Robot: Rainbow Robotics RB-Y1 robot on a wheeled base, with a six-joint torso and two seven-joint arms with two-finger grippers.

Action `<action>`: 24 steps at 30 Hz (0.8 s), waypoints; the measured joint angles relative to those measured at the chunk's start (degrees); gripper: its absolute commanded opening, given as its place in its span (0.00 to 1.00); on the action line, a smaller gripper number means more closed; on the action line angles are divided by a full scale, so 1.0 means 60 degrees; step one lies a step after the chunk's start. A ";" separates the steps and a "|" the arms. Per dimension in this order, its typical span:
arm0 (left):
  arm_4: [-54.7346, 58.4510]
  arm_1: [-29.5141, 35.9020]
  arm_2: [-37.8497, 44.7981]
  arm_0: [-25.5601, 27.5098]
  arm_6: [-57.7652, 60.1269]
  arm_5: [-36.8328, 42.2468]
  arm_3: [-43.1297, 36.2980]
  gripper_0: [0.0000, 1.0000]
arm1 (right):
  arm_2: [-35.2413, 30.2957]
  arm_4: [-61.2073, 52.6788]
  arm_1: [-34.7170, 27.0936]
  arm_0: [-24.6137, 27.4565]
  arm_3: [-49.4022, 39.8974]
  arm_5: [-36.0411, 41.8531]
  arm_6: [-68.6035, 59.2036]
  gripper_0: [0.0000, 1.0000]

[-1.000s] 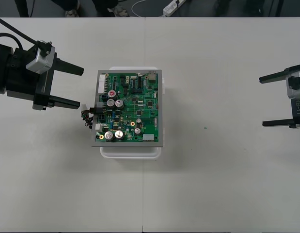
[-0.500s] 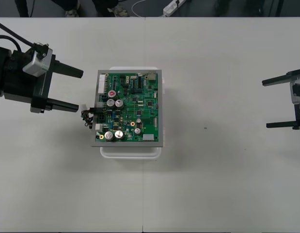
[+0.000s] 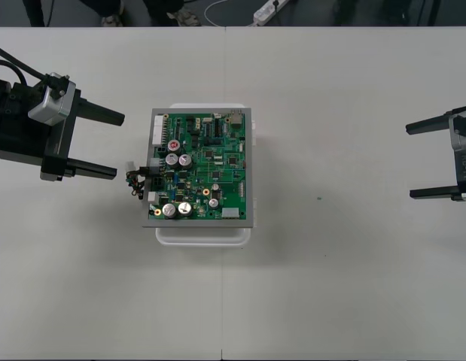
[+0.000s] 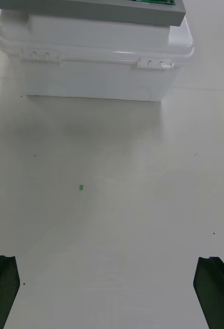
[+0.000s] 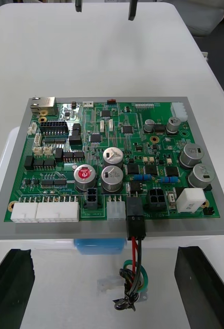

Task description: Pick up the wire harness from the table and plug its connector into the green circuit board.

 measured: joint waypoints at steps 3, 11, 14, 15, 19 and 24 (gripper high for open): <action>0.0000 0.0000 0.0002 0.0000 0.0000 0.0000 -0.0001 0.80 | 0.0000 0.0000 0.0000 -0.0001 -0.0183 0.0000 -0.0477 0.99; 0.0000 0.0000 0.0002 0.0001 0.0000 0.0000 -0.0001 0.80 | 0.0000 -0.0001 0.0000 -0.0011 -0.0259 0.0000 -0.0478 0.99; 0.0000 0.0000 0.0002 0.0001 0.0000 0.0000 -0.0001 0.80 | 0.0000 0.0000 0.0000 -0.0011 -0.0259 0.0000 -0.0478 0.99; 0.0000 0.0000 0.0002 0.0001 0.0000 0.0000 -0.0001 0.80 | 0.0000 0.0000 0.0000 -0.0011 -0.0259 0.0000 -0.0478 0.99; 0.0000 0.0000 0.0002 0.0001 0.0000 0.0000 -0.0001 0.80 | 0.0000 0.0000 0.0000 -0.0011 -0.0259 0.0000 -0.0478 0.99; 0.0000 0.0000 0.0003 0.0001 0.0000 0.0000 -0.0001 0.80 | 0.0000 0.0003 0.0000 -0.0011 -0.0259 0.0000 -0.0478 0.99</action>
